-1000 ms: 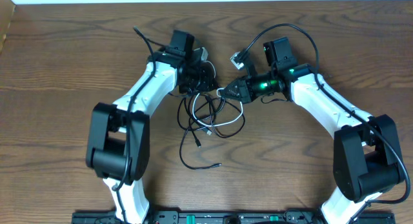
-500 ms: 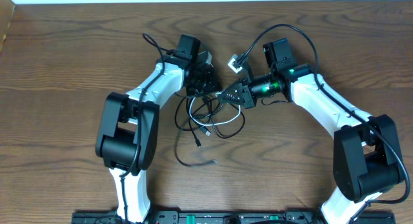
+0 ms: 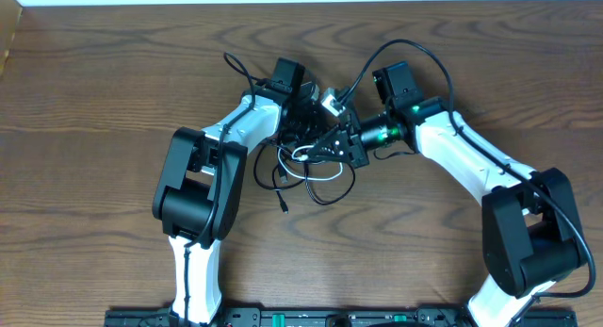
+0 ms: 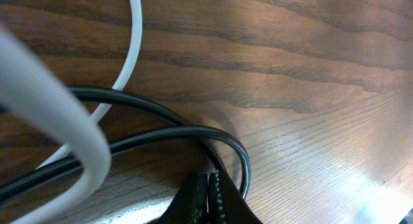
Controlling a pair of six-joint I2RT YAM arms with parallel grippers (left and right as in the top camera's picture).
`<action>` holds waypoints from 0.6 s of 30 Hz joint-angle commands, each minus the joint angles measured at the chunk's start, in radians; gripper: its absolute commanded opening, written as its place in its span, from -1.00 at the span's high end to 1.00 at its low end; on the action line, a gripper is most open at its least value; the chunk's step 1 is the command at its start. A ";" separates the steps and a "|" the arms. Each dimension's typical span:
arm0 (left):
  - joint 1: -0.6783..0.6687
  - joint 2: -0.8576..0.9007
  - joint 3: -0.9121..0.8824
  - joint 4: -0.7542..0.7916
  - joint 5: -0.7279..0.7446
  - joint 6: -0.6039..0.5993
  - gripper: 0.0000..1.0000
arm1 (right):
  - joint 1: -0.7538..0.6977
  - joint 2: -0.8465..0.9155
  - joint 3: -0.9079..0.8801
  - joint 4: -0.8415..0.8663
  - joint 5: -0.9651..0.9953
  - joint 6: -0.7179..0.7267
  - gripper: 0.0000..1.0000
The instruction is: Untangle cables
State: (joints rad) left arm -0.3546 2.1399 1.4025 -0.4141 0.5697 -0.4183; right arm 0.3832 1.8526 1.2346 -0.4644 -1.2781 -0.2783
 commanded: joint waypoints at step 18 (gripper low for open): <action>0.161 -0.287 0.010 -0.043 -0.039 0.043 -0.18 | -0.107 0.006 -0.005 -0.052 0.508 0.187 0.98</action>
State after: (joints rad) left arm -0.2466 1.8793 1.4029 -0.4278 0.5468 -0.3866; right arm 0.2790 1.8526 1.2346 -0.5137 -1.0370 -0.2104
